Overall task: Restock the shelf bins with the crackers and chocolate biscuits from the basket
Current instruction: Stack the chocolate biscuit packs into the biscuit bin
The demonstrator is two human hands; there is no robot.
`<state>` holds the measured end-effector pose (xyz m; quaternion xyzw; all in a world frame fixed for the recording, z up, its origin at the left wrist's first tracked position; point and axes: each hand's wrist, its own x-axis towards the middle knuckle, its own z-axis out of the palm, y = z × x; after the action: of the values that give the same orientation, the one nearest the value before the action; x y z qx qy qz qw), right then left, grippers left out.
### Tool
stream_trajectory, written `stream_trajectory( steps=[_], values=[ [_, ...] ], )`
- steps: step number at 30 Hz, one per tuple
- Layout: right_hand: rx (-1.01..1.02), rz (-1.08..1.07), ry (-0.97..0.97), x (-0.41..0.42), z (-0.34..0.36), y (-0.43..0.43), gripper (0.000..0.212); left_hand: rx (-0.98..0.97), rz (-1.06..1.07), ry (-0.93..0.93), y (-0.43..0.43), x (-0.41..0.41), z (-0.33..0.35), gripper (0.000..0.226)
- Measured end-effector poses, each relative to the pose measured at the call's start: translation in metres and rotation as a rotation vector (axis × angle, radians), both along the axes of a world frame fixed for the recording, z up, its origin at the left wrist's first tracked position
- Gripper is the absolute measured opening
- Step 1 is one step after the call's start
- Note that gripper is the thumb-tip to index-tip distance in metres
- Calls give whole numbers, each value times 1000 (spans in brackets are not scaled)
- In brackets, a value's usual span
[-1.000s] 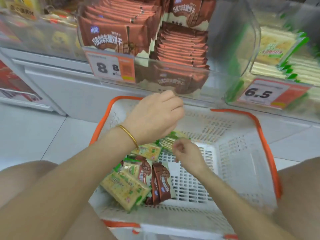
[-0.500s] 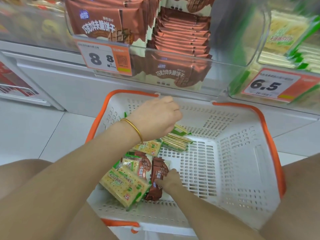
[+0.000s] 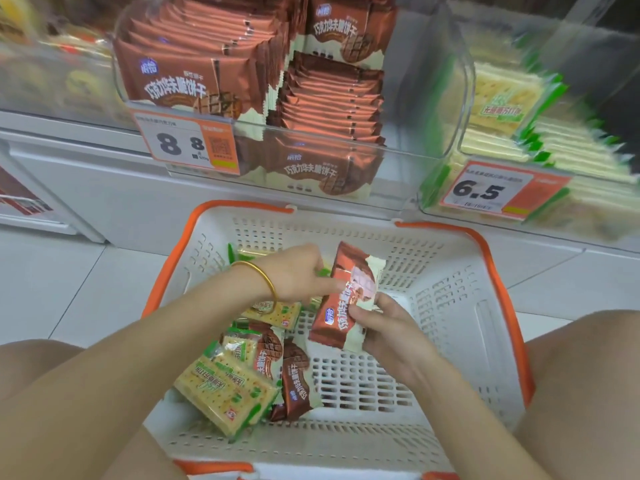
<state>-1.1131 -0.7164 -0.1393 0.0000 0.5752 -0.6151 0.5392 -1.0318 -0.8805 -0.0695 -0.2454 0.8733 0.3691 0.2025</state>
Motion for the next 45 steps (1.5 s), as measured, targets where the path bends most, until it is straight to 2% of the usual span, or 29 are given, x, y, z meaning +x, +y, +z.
stream_trajectory(
  steps=[2, 4, 6, 8, 11, 14, 16, 18, 20, 21, 24, 26, 30, 36, 42, 45],
  values=[
    [-104, -9, 7, 2, 21, -6, 51, 189, 36, 101, 4, 0, 5, 30],
    [-164, -20, 58, 0, 40, -9, 48, 285, 73, 197, 1, 2, 13, 24],
    [-249, -108, 93, -8, 58, -9, 37, 307, 66, 247, -8, 5, 27, 23],
    [-320, -158, 192, -16, 81, -8, 29, 247, -2, 269, -18, 11, 43, 24],
    [-304, 40, 453, -24, 116, -12, 33, 302, -35, 325, -30, 21, 68, 28],
    [-239, 243, 685, -31, 148, -29, 30, 249, 46, 528, -42, 23, 96, 32],
    [-243, 199, 786, -36, 169, -48, 23, 32, 157, 737, -50, 20, 114, 36],
    [-275, 9, 878, -43, 186, -69, 21, -420, 269, 928, -63, 17, 122, 49],
    [-243, -194, 1105, -51, 197, -92, 19, -865, 259, 948, -76, 17, 115, 61],
    [-187, -271, 1248, -56, 200, -106, 18, -970, 241, 908, -81, 17, 107, 62],
    [21, -336, 1525, -76, 197, -150, 18, -1034, 202, 779, -81, 15, 82, 55],
    [110, -317, 1526, -96, 188, -181, 19, -1096, 163, 710, -78, 15, 71, 51],
    [113, -363, 1326, -132, 176, -224, 25, -1144, 142, 678, -78, 13, 65, 46],
    [416, -282, 1376, -160, 155, -247, 43, -1164, 148, 694, -80, 8, 71, 45],
    [356, -360, 1321, -169, 153, -259, 53, -1148, 148, 701, -82, 4, 68, 44],
    [378, -376, 1355, -168, 151, -259, 54, -1147, 147, 708, -82, 4, 67, 44]
  ],
)
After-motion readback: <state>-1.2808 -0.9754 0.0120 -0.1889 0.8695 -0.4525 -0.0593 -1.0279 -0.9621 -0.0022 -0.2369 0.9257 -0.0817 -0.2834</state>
